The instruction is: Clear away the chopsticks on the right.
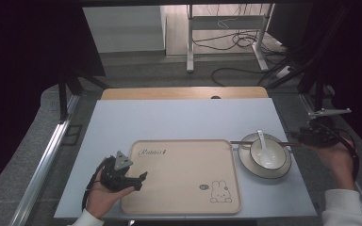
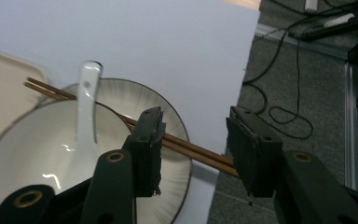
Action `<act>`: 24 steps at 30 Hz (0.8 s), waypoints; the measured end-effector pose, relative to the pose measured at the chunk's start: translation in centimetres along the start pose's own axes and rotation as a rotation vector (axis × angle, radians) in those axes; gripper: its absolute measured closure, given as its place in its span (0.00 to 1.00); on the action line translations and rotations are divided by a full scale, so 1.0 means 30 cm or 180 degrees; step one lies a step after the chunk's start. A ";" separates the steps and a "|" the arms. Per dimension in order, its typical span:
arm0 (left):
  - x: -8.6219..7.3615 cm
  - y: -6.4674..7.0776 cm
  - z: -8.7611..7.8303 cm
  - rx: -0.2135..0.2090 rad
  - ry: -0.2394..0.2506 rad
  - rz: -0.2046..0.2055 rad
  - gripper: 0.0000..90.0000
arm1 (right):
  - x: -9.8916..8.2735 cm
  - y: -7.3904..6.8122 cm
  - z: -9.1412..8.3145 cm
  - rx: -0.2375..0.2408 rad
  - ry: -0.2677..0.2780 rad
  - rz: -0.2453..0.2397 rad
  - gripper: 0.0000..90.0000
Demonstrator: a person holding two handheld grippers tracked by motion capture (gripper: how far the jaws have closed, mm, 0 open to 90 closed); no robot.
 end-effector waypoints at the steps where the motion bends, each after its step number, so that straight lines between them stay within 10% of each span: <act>1: 0.000 -0.001 0.000 0.0002 -0.0002 -0.0001 0.15 | -0.007 0.013 0.017 0.0003 -0.0069 -0.0027 0.67; 12: 0.001 0.003 -0.001 -0.0002 -0.0019 0.0029 0.14 | -0.010 0.058 0.130 -0.0001 -0.0333 -0.0131 0.97; 24: -0.004 0.002 0.006 0.0000 -0.0060 0.0009 0.15 | -0.026 0.068 0.286 0.0054 -0.0630 -0.0211 0.99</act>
Point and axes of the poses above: each handheld gripper's, and its own axes: z roughly forward along the jaws, x roughly out of its top, y roughly to its right, the point moved 5 cm from there along z, roughly forward along the jaws, and after that the axes turned 1 degree about -x, right-handed, at the moved point
